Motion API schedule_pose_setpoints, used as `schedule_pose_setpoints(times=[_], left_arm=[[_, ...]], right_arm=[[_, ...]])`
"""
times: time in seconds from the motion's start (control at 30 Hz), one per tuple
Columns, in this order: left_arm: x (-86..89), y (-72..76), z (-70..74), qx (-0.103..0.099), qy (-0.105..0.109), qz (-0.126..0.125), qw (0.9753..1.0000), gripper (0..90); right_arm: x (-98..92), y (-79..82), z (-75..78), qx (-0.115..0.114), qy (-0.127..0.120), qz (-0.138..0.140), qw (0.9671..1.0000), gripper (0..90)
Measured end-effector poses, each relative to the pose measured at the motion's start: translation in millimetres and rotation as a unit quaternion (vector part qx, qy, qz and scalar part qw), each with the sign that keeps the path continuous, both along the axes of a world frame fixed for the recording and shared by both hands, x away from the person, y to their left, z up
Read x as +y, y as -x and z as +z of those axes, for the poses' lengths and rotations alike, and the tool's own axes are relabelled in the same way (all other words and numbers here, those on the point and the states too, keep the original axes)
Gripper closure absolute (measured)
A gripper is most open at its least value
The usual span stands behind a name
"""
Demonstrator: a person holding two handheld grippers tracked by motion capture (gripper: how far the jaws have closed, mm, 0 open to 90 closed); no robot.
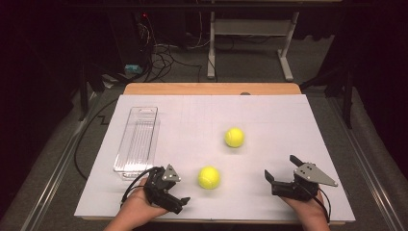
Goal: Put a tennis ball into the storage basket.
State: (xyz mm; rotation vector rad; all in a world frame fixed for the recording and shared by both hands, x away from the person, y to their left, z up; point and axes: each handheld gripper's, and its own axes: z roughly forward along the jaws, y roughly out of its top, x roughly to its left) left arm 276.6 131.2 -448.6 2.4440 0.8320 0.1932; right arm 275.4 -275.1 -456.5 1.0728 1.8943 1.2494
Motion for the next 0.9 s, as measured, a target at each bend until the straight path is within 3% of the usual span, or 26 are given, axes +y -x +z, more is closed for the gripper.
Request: schedule_pose_setpoints(times=[0.17,0.33,0.6,0.9], left_arm=[[-7.9,-5.9,8.5,0.014,-0.007,-0.003,0.9999,1.3],[-20.4,-12.7,13.7,0.031,-0.031,-0.017,0.9989,1.3],[-36.5,-19.3,20.5,0.044,-0.079,-0.042,0.995,1.2],[-48.7,-27.3,28.8,0.055,-0.098,-0.058,0.992,0.6]], right_arm=[[-3.9,2.2,-1.5,-0.001,0.001,0.0,1.0,0.0],[-4.7,4.7,-1.8,-0.005,0.002,0.004,1.0,0.0],[-5.1,5.6,-2.3,-0.006,0.004,0.005,1.0,0.0],[-4.1,6.2,-3.1,-0.004,0.004,0.007,1.0,0.0]])
